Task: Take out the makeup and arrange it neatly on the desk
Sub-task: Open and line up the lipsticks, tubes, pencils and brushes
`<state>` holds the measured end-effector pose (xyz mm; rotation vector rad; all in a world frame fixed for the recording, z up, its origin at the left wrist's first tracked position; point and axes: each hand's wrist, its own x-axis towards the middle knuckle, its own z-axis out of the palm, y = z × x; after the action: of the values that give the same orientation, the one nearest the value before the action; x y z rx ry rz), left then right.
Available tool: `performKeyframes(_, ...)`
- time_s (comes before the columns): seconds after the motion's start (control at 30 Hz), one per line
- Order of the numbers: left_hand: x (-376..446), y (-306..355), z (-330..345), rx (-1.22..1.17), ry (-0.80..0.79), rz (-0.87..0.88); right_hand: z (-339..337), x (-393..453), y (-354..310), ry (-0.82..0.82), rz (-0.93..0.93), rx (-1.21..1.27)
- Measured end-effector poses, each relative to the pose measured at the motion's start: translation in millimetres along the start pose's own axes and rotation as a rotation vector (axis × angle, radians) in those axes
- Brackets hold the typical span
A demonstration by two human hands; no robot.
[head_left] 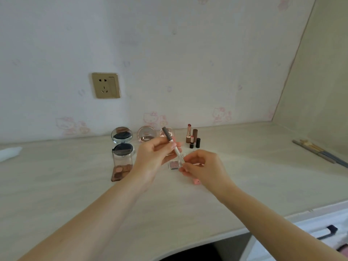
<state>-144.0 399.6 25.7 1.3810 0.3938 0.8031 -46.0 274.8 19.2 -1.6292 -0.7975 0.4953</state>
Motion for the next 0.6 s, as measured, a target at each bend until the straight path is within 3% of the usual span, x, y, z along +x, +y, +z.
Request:
performKeyframes(0.23,-17,1,-22,0.165,0.089,0.047,34,-4,15,-0.138,-0.055,-0.118)
performKeyframes(0.4,-22,-12,-45,0.546,0.084,0.217,43,0,22,-0.024,-0.148,-0.164)
performKeyframes(0.6,-34,-35,-69,1.029,-0.034,0.512,43,1,36,0.078,-0.522,-0.445)
